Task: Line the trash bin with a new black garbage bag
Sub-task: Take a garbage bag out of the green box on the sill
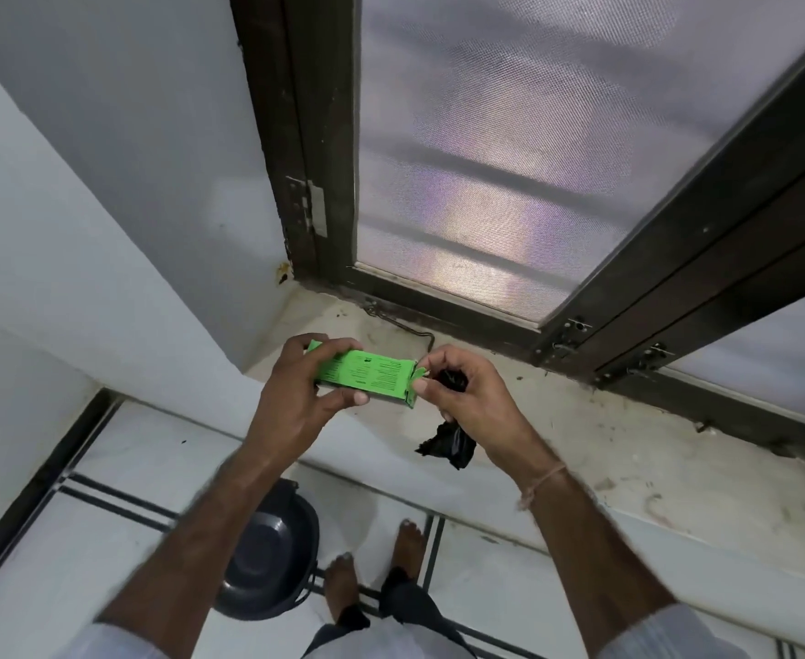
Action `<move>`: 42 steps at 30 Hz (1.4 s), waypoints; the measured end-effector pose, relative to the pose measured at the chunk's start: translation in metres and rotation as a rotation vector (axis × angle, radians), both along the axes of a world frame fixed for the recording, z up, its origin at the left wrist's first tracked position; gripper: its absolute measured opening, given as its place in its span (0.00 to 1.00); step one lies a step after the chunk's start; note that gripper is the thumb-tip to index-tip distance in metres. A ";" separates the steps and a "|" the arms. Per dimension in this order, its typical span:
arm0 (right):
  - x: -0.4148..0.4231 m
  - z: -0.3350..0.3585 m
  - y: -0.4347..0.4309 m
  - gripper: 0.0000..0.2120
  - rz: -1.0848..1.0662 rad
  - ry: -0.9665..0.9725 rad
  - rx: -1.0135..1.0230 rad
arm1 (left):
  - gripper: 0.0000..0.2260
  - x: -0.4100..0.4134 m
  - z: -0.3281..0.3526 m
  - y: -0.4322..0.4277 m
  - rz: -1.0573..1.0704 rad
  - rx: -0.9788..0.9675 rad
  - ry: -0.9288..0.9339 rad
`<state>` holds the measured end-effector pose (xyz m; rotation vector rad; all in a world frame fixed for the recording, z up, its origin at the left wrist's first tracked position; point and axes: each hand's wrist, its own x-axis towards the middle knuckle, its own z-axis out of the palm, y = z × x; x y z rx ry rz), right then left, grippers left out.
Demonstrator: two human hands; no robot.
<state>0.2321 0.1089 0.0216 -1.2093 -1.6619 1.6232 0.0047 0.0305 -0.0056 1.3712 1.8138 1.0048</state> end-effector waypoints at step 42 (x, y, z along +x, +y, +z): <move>-0.016 -0.049 0.007 0.09 -0.235 -0.014 -0.202 | 0.45 0.007 -0.022 0.021 0.059 -0.207 0.477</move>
